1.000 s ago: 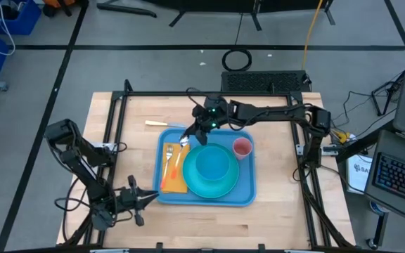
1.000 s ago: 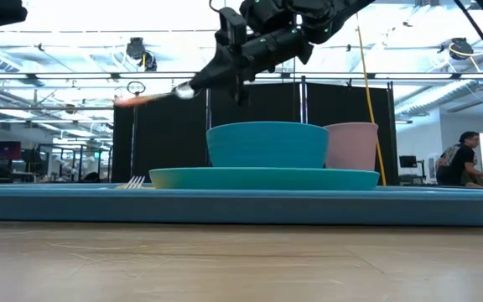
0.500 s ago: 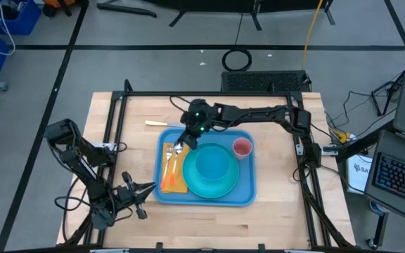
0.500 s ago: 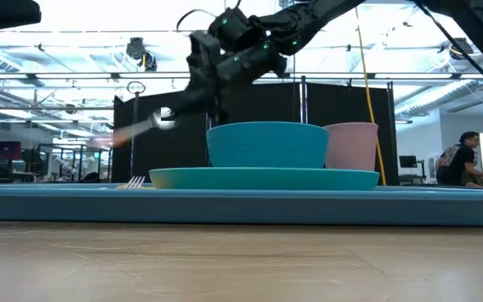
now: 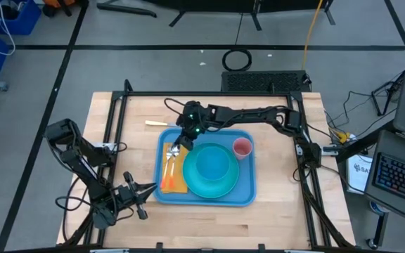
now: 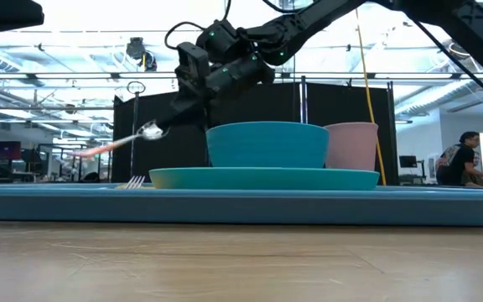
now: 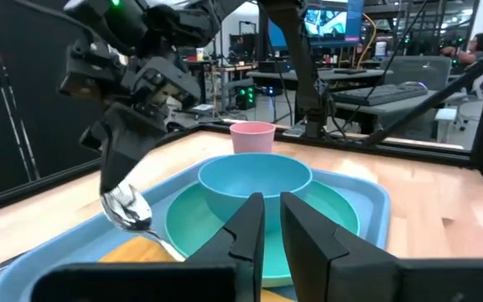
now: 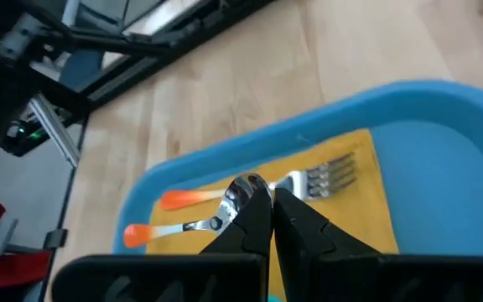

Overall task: Set up tray
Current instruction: Put the orange spoon on the yellow napkin

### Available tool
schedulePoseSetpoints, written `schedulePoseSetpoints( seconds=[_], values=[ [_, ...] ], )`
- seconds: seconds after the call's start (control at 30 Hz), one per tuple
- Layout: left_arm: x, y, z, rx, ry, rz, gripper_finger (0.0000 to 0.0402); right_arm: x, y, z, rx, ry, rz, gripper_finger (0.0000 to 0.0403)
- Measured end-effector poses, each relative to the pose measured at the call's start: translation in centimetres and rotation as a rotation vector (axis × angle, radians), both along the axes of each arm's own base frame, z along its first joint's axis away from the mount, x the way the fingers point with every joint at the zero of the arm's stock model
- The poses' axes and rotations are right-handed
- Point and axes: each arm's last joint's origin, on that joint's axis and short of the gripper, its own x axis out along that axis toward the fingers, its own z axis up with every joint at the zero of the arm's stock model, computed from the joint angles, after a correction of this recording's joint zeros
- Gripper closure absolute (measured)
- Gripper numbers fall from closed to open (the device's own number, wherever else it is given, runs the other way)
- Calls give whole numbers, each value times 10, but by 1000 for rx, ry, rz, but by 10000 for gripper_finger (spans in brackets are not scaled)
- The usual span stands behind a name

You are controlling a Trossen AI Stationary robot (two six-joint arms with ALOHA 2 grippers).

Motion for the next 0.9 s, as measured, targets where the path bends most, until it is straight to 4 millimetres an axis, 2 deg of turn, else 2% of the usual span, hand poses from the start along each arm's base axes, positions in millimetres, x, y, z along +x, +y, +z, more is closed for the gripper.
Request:
schedulePoseSetpoints(
  seconds=[0.23,0.6,0.9],
  values=[
    [0,0,0,0,0,-1,355,4,-2,-24,14,45,-6,403],
    [0,0,0,-2,0,1,355,3,-14,-23,11,29,-27,403],
    [2,1,0,-1,1,5,355,3,-15,-23,-11,16,-12,403]
  ],
)
